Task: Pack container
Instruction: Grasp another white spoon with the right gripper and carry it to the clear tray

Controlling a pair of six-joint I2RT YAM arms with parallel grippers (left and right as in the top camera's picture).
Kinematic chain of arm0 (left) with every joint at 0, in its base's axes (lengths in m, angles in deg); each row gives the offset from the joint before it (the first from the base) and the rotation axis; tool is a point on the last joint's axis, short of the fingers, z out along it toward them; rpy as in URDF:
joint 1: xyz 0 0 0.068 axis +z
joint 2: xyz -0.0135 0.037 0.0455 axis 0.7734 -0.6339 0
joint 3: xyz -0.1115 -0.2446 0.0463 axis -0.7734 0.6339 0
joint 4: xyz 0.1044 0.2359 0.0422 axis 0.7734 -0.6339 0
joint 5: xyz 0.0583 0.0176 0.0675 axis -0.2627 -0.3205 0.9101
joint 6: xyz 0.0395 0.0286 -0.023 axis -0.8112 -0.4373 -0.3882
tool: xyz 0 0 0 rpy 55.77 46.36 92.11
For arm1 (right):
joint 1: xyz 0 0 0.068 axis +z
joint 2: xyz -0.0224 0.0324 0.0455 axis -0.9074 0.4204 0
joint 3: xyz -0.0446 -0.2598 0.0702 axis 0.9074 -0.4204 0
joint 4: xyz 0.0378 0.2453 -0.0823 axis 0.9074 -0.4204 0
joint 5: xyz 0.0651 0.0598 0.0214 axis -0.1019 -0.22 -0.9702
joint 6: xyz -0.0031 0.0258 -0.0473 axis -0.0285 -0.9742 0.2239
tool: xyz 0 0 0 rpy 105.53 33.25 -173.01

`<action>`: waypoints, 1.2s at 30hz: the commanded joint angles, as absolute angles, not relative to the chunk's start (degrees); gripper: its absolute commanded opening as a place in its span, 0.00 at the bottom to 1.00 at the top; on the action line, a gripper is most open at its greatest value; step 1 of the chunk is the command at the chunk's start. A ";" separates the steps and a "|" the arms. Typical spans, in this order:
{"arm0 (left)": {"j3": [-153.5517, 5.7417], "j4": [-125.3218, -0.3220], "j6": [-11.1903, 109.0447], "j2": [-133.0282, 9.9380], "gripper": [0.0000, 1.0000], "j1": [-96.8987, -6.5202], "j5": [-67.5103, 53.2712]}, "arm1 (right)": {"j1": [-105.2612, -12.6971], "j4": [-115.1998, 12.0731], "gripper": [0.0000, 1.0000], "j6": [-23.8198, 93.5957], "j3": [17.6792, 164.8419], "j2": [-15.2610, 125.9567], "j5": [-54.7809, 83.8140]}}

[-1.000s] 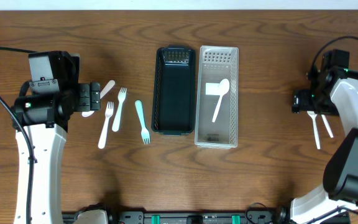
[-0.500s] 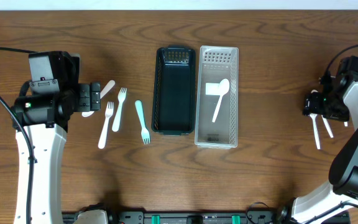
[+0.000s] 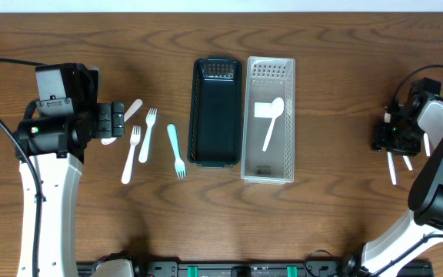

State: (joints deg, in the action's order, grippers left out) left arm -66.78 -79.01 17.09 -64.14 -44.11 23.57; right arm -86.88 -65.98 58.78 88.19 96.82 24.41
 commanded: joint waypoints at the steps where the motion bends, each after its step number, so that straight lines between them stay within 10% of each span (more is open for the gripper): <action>1: -67.65 -79.20 16.42 -63.85 0.98 -43.83 24.18 | -87.25 -65.91 0.50 57.16 87.75 99.07 24.65; 12: -67.65 -79.60 16.39 -63.85 0.98 -43.83 24.18 | -85.87 -67.01 0.02 51.50 87.91 98.66 19.88; 27: -67.65 -79.60 16.39 -63.85 0.98 -43.83 24.16 | -61.90 -62.74 0.01 36.72 88.67 73.37 10.13; 36: -67.65 -79.62 16.39 -63.85 0.98 -43.83 24.16 | -45.26 -54.48 0.01 23.24 88.60 81.02 16.39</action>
State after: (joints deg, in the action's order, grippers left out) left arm -66.78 -79.42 17.09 -64.14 -44.11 23.72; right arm -48.19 -54.83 30.12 88.91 76.08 12.10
